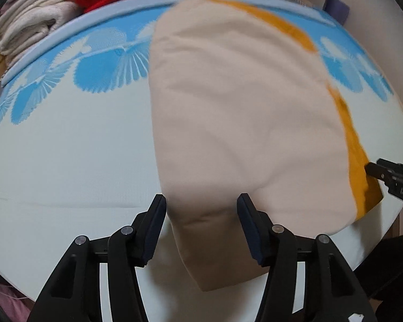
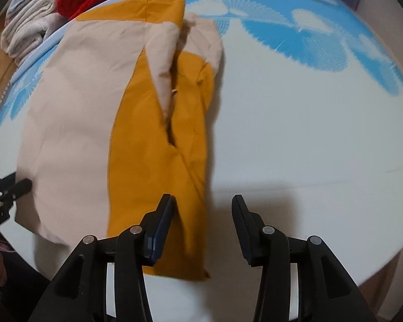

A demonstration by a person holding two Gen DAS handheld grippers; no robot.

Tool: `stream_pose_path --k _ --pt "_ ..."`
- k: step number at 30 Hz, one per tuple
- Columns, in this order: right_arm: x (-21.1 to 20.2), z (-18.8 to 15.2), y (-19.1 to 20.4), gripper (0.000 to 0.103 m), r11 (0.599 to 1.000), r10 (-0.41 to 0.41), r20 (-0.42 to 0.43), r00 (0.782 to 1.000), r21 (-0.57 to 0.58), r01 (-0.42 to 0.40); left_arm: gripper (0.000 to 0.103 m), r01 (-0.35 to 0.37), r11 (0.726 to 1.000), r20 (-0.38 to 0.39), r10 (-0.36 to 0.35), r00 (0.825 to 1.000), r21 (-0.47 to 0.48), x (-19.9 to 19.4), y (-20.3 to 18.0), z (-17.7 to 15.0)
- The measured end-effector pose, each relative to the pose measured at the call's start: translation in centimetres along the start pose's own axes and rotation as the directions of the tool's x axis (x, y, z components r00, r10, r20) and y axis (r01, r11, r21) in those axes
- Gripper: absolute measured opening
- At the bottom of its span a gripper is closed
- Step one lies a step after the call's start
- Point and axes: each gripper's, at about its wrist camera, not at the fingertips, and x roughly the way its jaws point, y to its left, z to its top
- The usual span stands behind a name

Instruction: Fold large clothes

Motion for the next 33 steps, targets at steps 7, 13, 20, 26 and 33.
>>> stream_pose_path --k 7,13,20,26,33 --pt "-9.3 -3.1 0.2 0.059 0.990 -0.128 0.277 0.952 -0.018 0.138 0.093 -0.130 0.991 0.244 0.116 0.963 0.043 -7.0 -1.3 -2.4" --pt "-16.2 -7.8 0.7 0.089 0.993 -0.108 0.505 0.856 0.023 0.112 0.100 -0.123 0.991 0.376 0.093 0.922 0.055 -13.9 -3.5 -6.8" --pt "-19.0 -11.9 2.2 0.093 0.996 -0.083 0.552 0.830 0.053 0.065 0.102 -0.056 0.996 0.419 0.082 0.904 -0.074 -17.6 -3.5 -10.7" --pt "-17.9 -13.0 3.2 0.093 0.999 -0.046 0.532 0.845 0.020 0.042 0.102 -0.042 0.990 0.335 0.084 0.938 -0.131 -14.8 -3.0 -11.8" --pt "-16.1 -12.4 4.2 0.093 0.999 -0.026 0.504 0.863 -0.011 0.037 0.102 -0.061 0.990 0.342 0.102 0.934 -0.129 -13.4 -3.4 -11.0"
